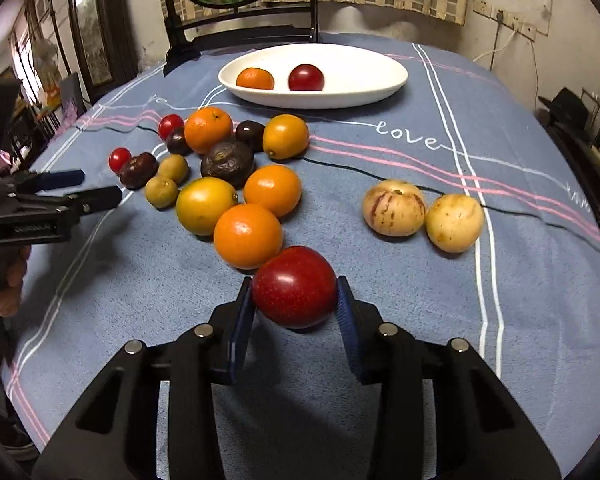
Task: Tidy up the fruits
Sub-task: 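Grasp a red cherry tomato with the left tool while the right tool grasps a red plum, then carry both fruits to the white plate and release them onto it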
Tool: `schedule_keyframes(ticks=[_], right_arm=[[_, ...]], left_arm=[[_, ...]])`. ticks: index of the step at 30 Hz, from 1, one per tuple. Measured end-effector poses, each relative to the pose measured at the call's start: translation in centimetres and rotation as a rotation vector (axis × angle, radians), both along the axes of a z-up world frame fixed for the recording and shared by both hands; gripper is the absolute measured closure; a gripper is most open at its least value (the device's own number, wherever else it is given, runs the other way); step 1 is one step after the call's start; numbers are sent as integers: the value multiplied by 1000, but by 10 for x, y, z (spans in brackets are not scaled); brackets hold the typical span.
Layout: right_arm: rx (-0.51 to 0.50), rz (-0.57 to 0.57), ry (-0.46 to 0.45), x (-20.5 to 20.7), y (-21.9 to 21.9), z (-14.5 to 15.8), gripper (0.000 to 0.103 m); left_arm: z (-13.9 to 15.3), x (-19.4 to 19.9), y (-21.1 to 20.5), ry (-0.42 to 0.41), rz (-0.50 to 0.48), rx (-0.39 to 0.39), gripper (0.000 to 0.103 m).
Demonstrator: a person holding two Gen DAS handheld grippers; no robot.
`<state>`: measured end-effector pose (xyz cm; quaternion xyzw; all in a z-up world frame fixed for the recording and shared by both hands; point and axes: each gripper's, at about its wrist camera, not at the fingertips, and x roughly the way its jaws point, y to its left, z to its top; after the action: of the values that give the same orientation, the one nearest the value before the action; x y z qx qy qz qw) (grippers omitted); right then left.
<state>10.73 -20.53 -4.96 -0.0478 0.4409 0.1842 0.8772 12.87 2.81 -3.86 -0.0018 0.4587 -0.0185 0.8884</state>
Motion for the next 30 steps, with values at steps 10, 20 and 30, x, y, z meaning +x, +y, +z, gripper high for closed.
schedule_keyframes(ticks=[10,20,30], right_arm=[[103,16,6,-1,-11,4,63],[82,22,4,-1,-6,5,63],[54,17,-11,-1,0,9,63]], left_arm=[[4,6,27,-28,-31,97,14],[-14,37,32,-18,-89,108,32],[-10,37,20,-28,-116,79,74]])
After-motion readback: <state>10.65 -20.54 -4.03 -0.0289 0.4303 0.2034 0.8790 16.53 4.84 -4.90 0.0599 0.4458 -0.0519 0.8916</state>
